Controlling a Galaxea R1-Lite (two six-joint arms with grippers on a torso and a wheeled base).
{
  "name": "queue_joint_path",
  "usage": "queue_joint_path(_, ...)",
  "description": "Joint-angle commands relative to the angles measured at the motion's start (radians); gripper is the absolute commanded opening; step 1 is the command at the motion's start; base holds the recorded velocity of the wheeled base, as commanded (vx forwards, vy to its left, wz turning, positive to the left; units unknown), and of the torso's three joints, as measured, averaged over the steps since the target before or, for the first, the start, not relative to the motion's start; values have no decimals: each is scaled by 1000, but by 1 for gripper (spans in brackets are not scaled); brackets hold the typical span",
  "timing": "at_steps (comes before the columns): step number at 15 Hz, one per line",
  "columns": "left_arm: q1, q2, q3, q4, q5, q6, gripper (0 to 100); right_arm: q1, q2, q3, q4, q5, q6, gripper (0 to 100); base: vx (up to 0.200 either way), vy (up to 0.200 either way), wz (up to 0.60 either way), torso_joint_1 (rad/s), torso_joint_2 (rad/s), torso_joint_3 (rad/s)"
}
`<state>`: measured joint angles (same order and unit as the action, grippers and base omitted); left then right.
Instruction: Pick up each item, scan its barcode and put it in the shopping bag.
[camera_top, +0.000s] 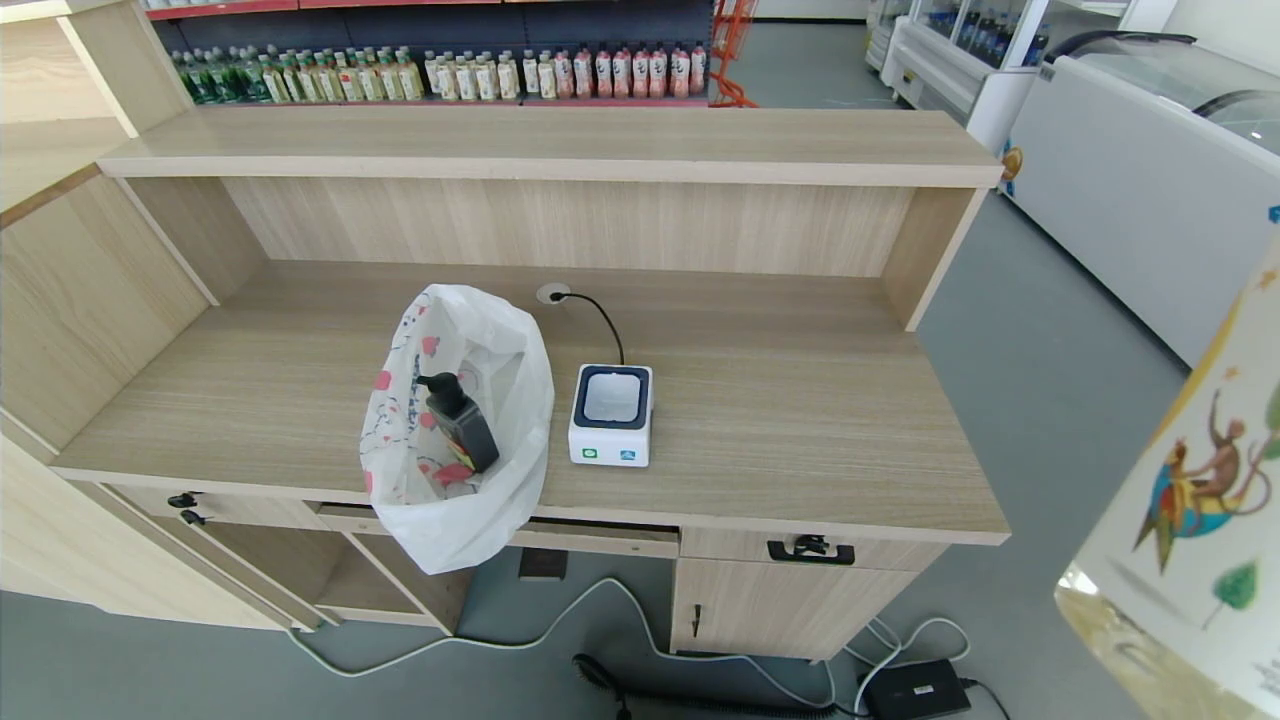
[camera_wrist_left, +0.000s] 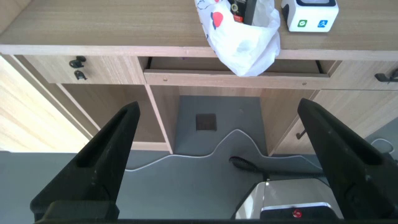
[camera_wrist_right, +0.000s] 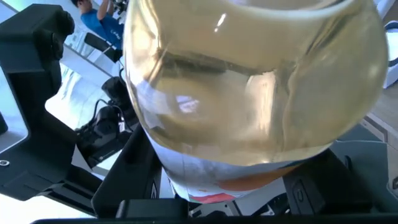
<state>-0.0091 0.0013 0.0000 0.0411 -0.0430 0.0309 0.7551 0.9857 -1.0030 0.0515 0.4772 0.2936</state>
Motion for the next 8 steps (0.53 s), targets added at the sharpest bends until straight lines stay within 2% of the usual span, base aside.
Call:
queue_joint_path(1,0,0,0,0,0,0,100,0,8,0,-7,-23,-19,0,0,0,0,0,0,0)
queue_joint_path(3,0,0,0,-1,0,0,100,-8,34,0,-13,-111,-87,0,0,0,0,0,0,0)
queue_joint_path(4,0,0,0,-1,0,0,100,-51,51,6,-38,-135,-129,0,0,0,0,0,0,0)
queue_joint_path(7,0,0,0,-1,0,0,100,-277,129,109,-225,-144,-372,0,0,0,0,0,0,0)
queue_joint_path(8,0,0,0,0,0,0,100,-416,194,150,-346,-138,-521,0,0,0,0,0,0,0)
